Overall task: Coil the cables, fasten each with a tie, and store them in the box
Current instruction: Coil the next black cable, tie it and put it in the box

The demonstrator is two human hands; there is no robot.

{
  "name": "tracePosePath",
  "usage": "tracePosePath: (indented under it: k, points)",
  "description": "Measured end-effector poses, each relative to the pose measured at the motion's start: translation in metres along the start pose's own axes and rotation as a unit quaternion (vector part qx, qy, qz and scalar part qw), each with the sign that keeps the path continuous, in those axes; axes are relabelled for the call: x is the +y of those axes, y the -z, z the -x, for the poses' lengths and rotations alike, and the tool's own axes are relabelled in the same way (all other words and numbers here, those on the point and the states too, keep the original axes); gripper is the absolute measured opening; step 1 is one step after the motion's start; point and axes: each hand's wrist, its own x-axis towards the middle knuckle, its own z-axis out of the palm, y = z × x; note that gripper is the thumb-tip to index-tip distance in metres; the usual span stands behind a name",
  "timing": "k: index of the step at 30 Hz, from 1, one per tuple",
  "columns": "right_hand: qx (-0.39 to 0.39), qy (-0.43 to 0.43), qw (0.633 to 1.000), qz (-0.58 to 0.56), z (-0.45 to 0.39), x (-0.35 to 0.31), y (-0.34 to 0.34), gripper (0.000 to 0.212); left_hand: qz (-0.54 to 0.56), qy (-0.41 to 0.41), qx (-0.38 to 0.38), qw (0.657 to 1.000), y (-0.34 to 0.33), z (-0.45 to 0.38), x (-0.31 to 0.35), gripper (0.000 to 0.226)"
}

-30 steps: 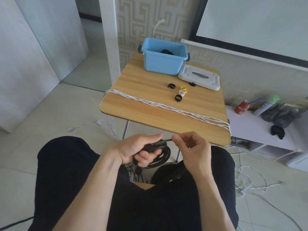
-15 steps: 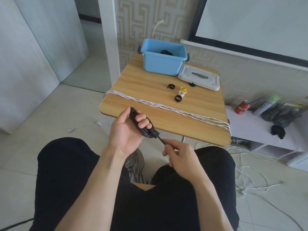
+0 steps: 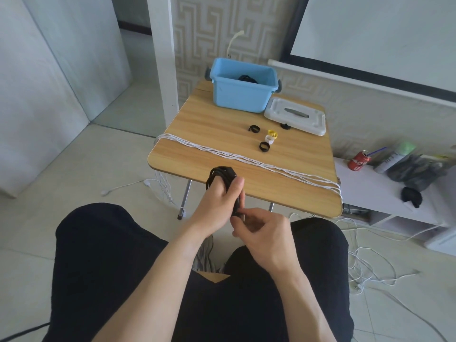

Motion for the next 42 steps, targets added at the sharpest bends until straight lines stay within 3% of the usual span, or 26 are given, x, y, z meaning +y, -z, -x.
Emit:
tracePosePath:
  k: [6,10,12,16,19,23,26,31,32,35,37,39,41,42]
  points:
    - [0.050,-0.025,0.997,-0.051,0.000,-0.002,-0.001,0.007,-0.069,0.078,-0.074,0.992,-0.002,-0.001,0.003,0.039]
    - [0.075,-0.031,0.996,-0.023,-0.004,0.002,-0.001,0.017,-0.118,0.124,-0.133,0.976,-0.005,0.000,0.001,0.038]
    - [0.093,-0.030,0.995,-0.013,-0.010,0.007,0.001,0.028,-0.083,0.148,-0.168,0.971,-0.005,0.002,-0.001,0.041]
    - [0.074,-0.017,0.997,-0.020,-0.017,0.017,0.002,0.062,0.018,0.147,-0.216,0.965,-0.002,0.005,-0.002,0.067]
    - [0.042,-0.022,0.998,-0.029,-0.019,0.018,-0.004,0.076,0.152,0.161,-0.190,0.957,0.002,0.006,-0.006,0.073]
    - [-0.036,-0.076,0.984,-0.160,-0.023,0.022,0.000,0.065,0.364,0.166,-0.157,0.903,0.013,0.003,-0.010,0.076]
    - [-0.118,-0.107,0.938,-0.308,-0.020,0.015,-0.001,0.054,0.464,0.190,-0.111,0.858,0.016,0.000,-0.010,0.079]
    - [-0.091,-0.133,0.921,-0.354,-0.016,0.007,-0.010,0.032,0.559,0.267,-0.065,0.782,0.013,-0.001,-0.013,0.078]
    - [-0.103,-0.124,0.921,-0.356,-0.015,0.006,-0.009,0.024,0.550,0.271,-0.058,0.788,0.011,0.000,-0.013,0.077]
    - [-0.122,-0.104,0.917,-0.364,-0.013,0.007,-0.010,0.008,0.460,0.258,-0.033,0.849,0.007,0.002,-0.009,0.076]
    - [-0.130,-0.097,0.911,-0.378,-0.014,0.012,-0.012,0.026,0.442,0.245,-0.025,0.863,0.006,0.002,-0.007,0.075]
    - [-0.104,-0.115,0.911,-0.382,-0.016,0.017,-0.014,0.063,0.436,0.232,-0.007,0.870,0.005,0.001,-0.006,0.072]
    - [-0.041,-0.117,0.946,-0.301,-0.014,0.017,-0.015,0.098,0.441,0.220,0.023,0.870,0.003,-0.001,-0.007,0.067]
    - [-0.002,-0.089,0.971,-0.223,-0.013,0.015,-0.015,0.100,0.446,0.209,0.039,0.869,0.003,-0.002,-0.007,0.064]
